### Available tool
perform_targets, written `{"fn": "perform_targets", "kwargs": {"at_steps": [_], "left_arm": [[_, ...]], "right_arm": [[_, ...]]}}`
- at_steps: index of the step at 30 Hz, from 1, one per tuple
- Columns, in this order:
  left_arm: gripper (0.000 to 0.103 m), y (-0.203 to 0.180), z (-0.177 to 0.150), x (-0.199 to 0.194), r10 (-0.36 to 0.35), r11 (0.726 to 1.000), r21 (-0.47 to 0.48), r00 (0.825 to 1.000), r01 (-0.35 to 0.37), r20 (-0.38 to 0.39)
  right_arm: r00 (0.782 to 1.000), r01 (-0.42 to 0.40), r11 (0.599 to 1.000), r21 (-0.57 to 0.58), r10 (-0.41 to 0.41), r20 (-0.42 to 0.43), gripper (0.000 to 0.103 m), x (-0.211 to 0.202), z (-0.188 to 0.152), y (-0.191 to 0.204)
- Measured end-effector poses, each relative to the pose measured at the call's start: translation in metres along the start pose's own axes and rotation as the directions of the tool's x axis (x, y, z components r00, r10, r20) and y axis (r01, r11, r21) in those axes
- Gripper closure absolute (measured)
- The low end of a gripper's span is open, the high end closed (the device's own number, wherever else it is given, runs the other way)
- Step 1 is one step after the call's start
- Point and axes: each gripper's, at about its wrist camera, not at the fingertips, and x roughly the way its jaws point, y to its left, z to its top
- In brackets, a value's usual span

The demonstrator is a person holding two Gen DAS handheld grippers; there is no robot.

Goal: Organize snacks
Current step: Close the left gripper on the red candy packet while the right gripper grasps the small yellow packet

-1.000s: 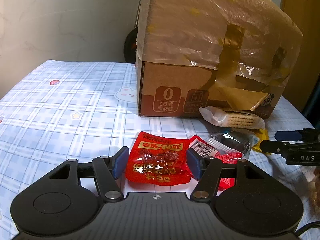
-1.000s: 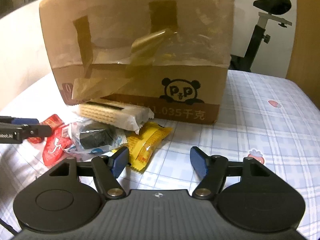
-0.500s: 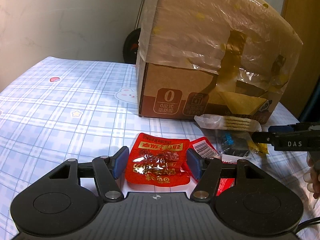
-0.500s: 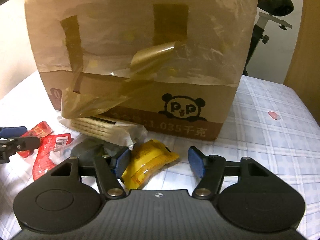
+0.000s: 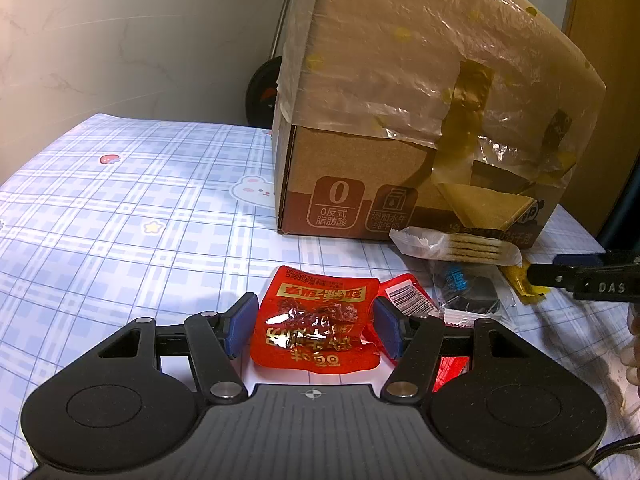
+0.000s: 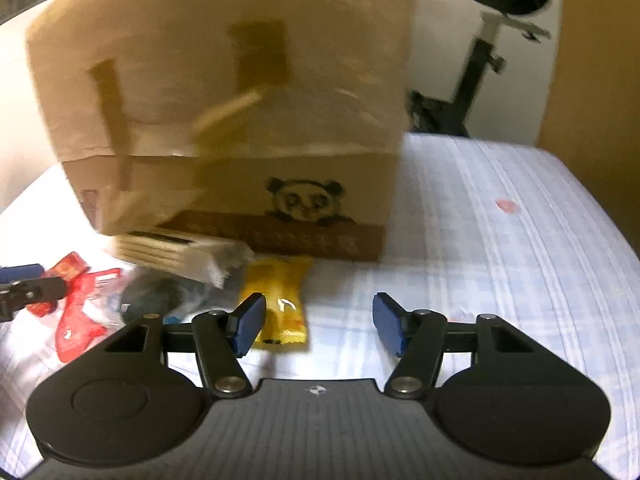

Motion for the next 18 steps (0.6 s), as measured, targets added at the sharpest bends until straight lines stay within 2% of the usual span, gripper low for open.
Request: {"fn": "perform_targets", "kwargs": {"at_steps": [4, 14, 18], "left_arm": [[0.038, -0.001, 0.000, 0.000, 0.002, 1.000, 0.003, 1.000, -0.002, 0.000], [0.037, 0.000, 0.001, 0.001, 0.004, 1.000, 0.015, 1.000, -0.003, -0.003], [0.037, 0.000, 0.001, 0.001, 0.005, 1.000, 0.019, 1.000, -0.005, -0.003]], "right_arm": [[1.000, -0.021, 0.996, -0.092, 0.021, 0.002, 0.041, 0.008, 0.003, 0.018], [0.999, -0.037, 0.997, -0.070, 0.038, 0.011, 0.044, 0.029, 0.000, 0.019], [0.999, -0.042, 0.995, -0.087, 0.045, 0.031, 0.057, 0.026, -0.007, 0.024]]}}
